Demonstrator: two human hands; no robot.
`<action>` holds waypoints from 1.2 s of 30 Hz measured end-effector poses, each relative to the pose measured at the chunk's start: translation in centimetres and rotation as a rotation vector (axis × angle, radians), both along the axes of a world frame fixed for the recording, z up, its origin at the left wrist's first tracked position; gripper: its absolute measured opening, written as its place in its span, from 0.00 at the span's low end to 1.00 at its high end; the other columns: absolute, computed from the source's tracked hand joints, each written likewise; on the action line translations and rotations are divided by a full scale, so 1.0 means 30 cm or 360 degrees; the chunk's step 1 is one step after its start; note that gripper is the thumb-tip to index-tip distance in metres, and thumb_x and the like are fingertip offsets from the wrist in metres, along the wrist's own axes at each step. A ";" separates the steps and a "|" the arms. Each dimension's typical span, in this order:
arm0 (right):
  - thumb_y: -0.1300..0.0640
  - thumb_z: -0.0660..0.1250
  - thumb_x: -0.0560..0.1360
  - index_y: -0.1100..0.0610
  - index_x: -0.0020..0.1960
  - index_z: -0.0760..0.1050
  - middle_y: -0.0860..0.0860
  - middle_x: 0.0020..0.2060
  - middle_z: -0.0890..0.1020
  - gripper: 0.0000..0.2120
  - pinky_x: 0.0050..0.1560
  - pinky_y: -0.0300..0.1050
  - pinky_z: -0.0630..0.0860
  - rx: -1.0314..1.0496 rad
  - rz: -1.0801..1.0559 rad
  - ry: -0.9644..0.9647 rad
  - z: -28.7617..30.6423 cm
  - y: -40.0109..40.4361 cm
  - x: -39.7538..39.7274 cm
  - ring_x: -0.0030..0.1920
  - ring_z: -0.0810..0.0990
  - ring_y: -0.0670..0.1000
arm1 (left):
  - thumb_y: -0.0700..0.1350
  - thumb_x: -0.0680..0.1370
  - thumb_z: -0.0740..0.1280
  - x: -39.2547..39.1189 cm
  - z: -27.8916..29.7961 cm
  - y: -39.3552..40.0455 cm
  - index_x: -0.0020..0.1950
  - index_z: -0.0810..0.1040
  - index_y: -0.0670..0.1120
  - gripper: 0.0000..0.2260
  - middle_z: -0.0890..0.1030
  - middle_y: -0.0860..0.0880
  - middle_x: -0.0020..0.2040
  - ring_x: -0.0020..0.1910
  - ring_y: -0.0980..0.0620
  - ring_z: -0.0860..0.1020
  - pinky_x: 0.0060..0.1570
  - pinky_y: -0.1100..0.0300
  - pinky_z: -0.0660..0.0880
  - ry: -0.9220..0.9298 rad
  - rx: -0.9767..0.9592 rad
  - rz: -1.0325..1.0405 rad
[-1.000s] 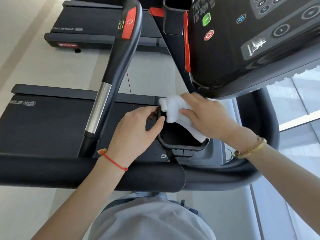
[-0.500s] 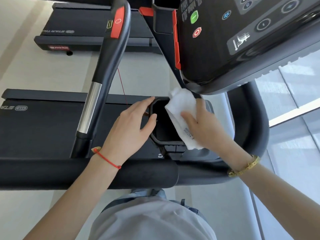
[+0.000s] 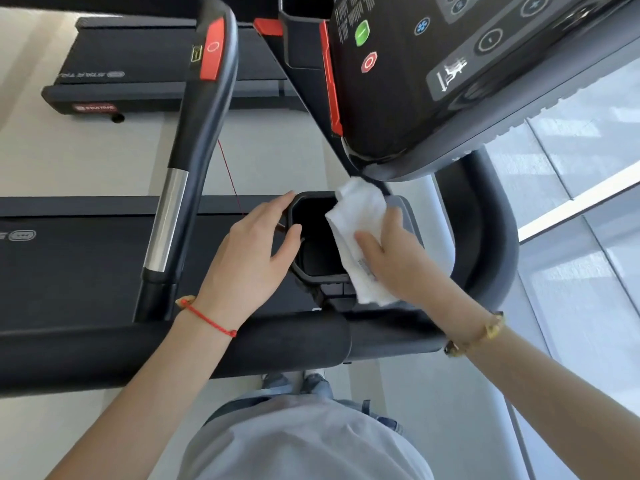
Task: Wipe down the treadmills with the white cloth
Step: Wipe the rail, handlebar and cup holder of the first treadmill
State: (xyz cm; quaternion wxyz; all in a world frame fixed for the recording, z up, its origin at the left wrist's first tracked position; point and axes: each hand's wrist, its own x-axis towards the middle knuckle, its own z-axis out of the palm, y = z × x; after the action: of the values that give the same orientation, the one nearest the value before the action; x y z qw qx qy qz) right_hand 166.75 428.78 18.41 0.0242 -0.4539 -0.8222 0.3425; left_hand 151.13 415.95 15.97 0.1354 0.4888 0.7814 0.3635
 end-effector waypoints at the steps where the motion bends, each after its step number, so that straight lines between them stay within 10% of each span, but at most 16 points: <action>1: 0.52 0.57 0.82 0.59 0.52 0.58 0.51 0.31 0.69 0.12 0.24 0.35 0.62 -0.0003 -0.0004 0.0017 -0.004 -0.020 0.023 0.28 0.68 0.47 | 0.50 0.82 0.61 0.000 0.002 0.000 0.76 0.68 0.49 0.22 0.78 0.51 0.63 0.54 0.53 0.80 0.59 0.52 0.78 -0.0003 -0.0002 0.0002; 5: 0.51 0.58 0.82 0.60 0.50 0.58 0.52 0.30 0.70 0.14 0.23 0.35 0.63 0.0028 0.0079 0.0007 0.001 -0.003 0.017 0.28 0.69 0.50 | 0.50 0.82 0.61 0.009 0.007 0.000 0.76 0.68 0.49 0.22 0.79 0.50 0.62 0.55 0.51 0.80 0.58 0.51 0.78 -0.0014 -0.0025 0.0030; 11: 0.49 0.55 0.83 0.62 0.68 0.61 0.60 0.61 0.73 0.21 0.47 0.50 0.69 0.0565 0.0526 -0.0265 0.013 0.102 -0.091 0.56 0.76 0.63 | 0.54 0.80 0.61 0.010 0.007 -0.007 0.71 0.75 0.49 0.21 0.83 0.51 0.57 0.55 0.51 0.81 0.55 0.47 0.79 -0.0007 -0.0070 0.0140; 20: 0.45 0.52 0.82 0.56 0.66 0.67 0.52 0.51 0.78 0.20 0.35 0.49 0.71 0.0997 0.1335 -0.0287 0.019 0.162 -0.239 0.44 0.79 0.58 | 0.62 0.77 0.60 0.001 0.014 -0.014 0.56 0.81 0.50 0.20 0.84 0.56 0.48 0.47 0.56 0.82 0.48 0.51 0.81 -0.0045 -0.0088 0.0201; 36: 0.47 0.57 0.82 0.57 0.62 0.66 0.54 0.51 0.77 0.16 0.41 0.47 0.65 0.0830 0.0992 -0.0318 0.011 0.166 -0.183 0.49 0.78 0.61 | 0.58 0.78 0.61 -0.004 0.005 -0.011 0.70 0.75 0.51 0.23 0.81 0.56 0.60 0.56 0.59 0.79 0.58 0.54 0.79 -0.0119 -0.0065 0.0172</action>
State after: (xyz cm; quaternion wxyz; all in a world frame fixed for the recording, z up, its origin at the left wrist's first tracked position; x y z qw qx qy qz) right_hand 161.25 433.75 18.73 -0.0465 -0.1930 -0.9777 0.0680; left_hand 151.01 415.61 16.14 0.1547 0.4290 0.8083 0.3723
